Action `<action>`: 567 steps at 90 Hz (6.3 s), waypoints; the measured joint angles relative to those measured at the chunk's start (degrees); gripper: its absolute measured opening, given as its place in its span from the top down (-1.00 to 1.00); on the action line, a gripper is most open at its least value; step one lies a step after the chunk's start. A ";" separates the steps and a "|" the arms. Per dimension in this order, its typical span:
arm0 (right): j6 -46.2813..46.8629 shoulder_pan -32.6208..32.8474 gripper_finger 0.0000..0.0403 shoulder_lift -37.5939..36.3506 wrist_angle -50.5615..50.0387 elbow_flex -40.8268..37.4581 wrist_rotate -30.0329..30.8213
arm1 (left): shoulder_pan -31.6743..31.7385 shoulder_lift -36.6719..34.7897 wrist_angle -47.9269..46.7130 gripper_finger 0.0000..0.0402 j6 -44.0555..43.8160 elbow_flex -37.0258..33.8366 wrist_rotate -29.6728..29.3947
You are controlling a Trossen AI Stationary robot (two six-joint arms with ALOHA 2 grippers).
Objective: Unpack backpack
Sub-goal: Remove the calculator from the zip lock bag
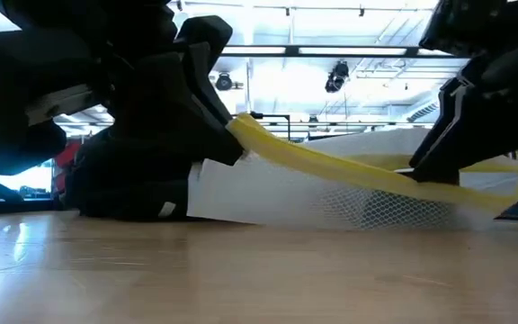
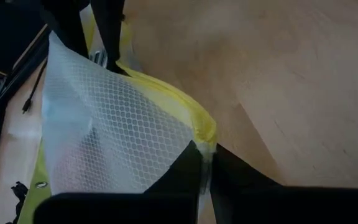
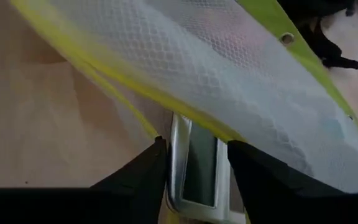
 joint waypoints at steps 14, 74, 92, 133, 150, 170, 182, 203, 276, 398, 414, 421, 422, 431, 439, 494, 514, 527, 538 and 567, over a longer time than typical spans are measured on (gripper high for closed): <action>0.34 -0.30 0.24 -0.37 -3.33 0.04 -3.01 | 0.00 0.00 0.09 1.00 -0.02 0.00 0.02; 1.01 -0.37 0.29 -2.79 -2.09 -0.02 -2.15 | 0.59 0.00 0.44 1.00 0.02 0.00 2.26; -3.81 0.55 0.28 -2.95 3.82 -0.04 -6.66 | 0.70 0.00 0.41 1.00 0.04 0.00 2.49; -6.07 2.69 0.27 -3.19 6.49 -0.02 -11.99 | 0.70 0.00 0.41 1.00 0.02 0.00 2.43; -10.59 5.75 0.30 -3.17 15.10 -0.02 -16.13 | 0.70 0.00 0.42 1.00 0.02 0.00 2.29; -8.65 5.13 0.36 -1.68 13.77 -0.02 -16.46 | 0.70 0.00 0.96 1.00 0.02 0.00 2.23; -8.61 3.20 0.38 1.85 13.19 -0.02 -17.73 | 0.72 0.00 0.92 1.00 0.02 0.00 2.18; -9.00 1.44 0.35 2.13 12.47 -0.02 -14.27 | 0.72 0.00 0.86 1.00 0.00 0.00 2.16; -8.22 -0.76 0.09 -0.42 5.51 -0.02 -6.96 | 0.72 0.00 0.76 1.00 -0.11 0.00 2.25; -7.06 -3.46 0.99 -0.33 -30.25 17.74 -16.16 | 1.49 0.00 0.79 1.00 -0.22 0.00 1.74; -6.58 -1.73 1.00 -0.33 -35.28 21.37 -22.52 | 1.51 0.00 0.72 1.00 -0.24 0.00 -0.68; -7.29 -0.69 1.00 -0.33 -35.47 22.83 -24.71 | 1.51 0.00 0.64 1.00 -0.24 0.00 -0.94; -7.42 -0.52 1.00 -0.33 -35.45 23.05 -25.10 | 1.52 0.00 0.62 1.00 -0.24 0.00 -0.94; -10.84 1.24 1.00 -0.33 -35.39 24.72 -28.85 | 1.55 0.00 0.52 1.00 -0.24 0.00 -0.96; -11.51 2.51 1.00 -0.33 -36.27 26.32 -31.54 | 1.64 0.00 0.39 1.00 -0.26 0.00 -1.03; -17.66 4.51 1.00 -0.83 -47.14 44.35 -25.52 | 1.84 0.00 0.35 1.00 -0.95 0.00 -0.61; -18.91 2.50 1.00 -0.92 -48.90 46.93 -23.38 | 1.88 0.00 0.27 1.00 -0.83 0.00 -0.52; -21.60 1.99 1.00 -0.92 -46.92 46.93 -26.78 | 1.86 0.00 -0.05 1.00 -1.53 0.00 -0.26; -22.69 2.01 1.00 -0.92 -43.94 46.93 -31.78 | 1.81 0.00 -1.09 1.00 -2.43 0.00 -0.11; -21.89 3.84 1.00 -0.90 -40.18 46.93 -37.08 | 1.92 0.00 -1.00 1.00 -2.58 0.02 -0.17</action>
